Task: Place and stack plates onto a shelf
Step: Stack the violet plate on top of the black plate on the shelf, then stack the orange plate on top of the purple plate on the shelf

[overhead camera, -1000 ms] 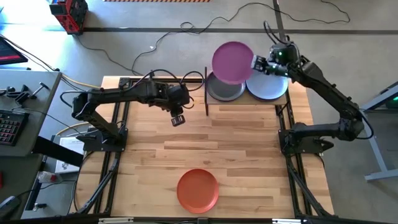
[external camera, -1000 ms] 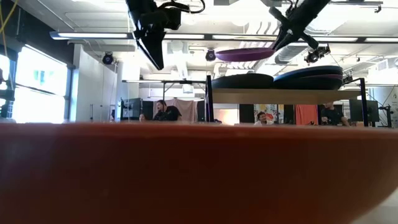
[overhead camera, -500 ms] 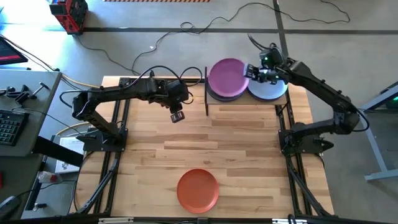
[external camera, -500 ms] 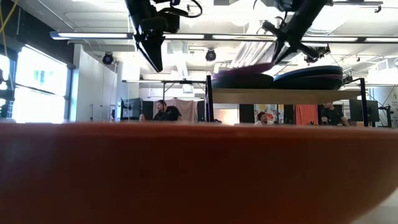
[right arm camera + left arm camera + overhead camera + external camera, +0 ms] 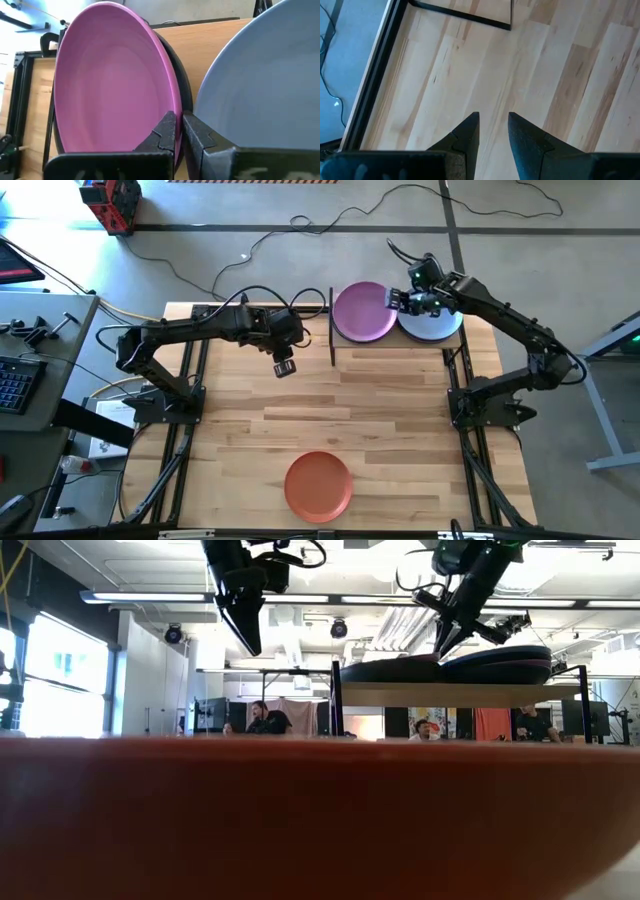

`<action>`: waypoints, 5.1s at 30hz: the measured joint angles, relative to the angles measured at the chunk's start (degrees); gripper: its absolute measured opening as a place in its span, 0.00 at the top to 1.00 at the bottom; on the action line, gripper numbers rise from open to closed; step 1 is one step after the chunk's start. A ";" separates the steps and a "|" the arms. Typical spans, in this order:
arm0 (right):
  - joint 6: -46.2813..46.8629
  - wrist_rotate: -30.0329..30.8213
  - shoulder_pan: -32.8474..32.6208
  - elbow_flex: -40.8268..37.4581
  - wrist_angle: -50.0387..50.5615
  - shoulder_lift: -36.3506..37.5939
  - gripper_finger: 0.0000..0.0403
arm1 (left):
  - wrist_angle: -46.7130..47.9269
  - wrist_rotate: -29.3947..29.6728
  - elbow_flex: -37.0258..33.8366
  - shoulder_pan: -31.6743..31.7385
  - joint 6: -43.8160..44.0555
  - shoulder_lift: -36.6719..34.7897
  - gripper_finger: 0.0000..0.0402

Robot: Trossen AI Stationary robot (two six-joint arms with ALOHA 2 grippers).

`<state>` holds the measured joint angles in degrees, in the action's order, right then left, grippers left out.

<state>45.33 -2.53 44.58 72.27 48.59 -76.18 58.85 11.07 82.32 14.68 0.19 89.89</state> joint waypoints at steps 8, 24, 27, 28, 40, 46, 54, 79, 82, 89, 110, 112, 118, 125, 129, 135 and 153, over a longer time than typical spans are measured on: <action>-1.76 -0.12 0.00 0.00 -0.01 0.07 0.97 | 0.02 0.00 0.00 -0.02 0.18 0.00 0.78; -0.22 -3.84 0.00 0.00 -0.32 3.57 0.73 | 0.69 -4.10 0.00 -0.02 4.51 0.00 0.78; -0.10 -4.14 0.00 0.00 -0.34 6.14 0.73 | 1.52 -7.80 0.00 -0.21 5.80 0.00 0.78; 0.20 -4.21 -0.04 0.00 -0.34 7.04 0.73 | 1.72 -8.69 0.00 -0.45 6.24 0.00 0.78; -4.26 -5.63 -6.73 0.00 -0.36 16.68 0.73 | 3.50 -12.39 0.00 -8.57 17.40 0.00 0.78; -5.69 -7.21 -9.38 0.00 -0.08 18.88 0.73 | 1.40 -12.41 0.00 -15.27 24.10 0.00 0.78; -9.41 -8.45 -11.36 0.00 3.08 18.26 0.73 | -6.41 -11.82 0.04 -23.90 37.66 2.37 0.78; -10.88 -9.89 -18.29 0.00 6.70 18.10 0.73 | -20.47 -12.31 0.04 -33.24 44.63 22.91 0.78; -10.89 -9.87 -19.18 0.00 6.70 18.10 0.73 | -20.32 -12.31 0.00 -33.24 44.68 24.80 0.78; -12.01 -9.86 -20.41 0.00 6.70 18.10 0.73 | -21.54 -12.33 0.00 -33.24 44.65 25.73 0.78; -13.45 -9.50 -20.37 0.00 6.48 18.10 0.73 | -22.87 -14.72 0.04 -31.89 41.12 27.64 0.78; -13.45 -9.50 -20.31 0.00 6.43 18.08 0.73 | -23.26 -15.49 0.08 -31.89 40.59 28.03 0.78; -13.45 -9.48 -20.31 0.00 6.41 18.10 0.73 | -23.18 -15.98 0.00 -31.89 40.05 28.17 0.79; -13.45 -9.48 -20.31 0.00 6.37 18.10 0.73 | -23.17 -16.23 0.00 -31.89 36.80 28.15 0.97; -13.45 -9.48 -20.31 0.00 6.37 18.10 0.73 | -23.38 -16.44 0.02 -31.61 36.09 28.11 0.98; -13.45 -9.46 -20.31 0.00 6.37 18.08 0.73 | -23.20 -16.48 0.04 -30.76 33.98 27.86 0.99; -9.99 9.58 -20.22 0.00 6.38 16.52 0.73 | -11.73 -10.80 0.02 -19.77 21.45 14.78 1.00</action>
<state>35.34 7.05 24.36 72.27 54.97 -59.66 47.12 0.27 82.35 -5.10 21.64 104.67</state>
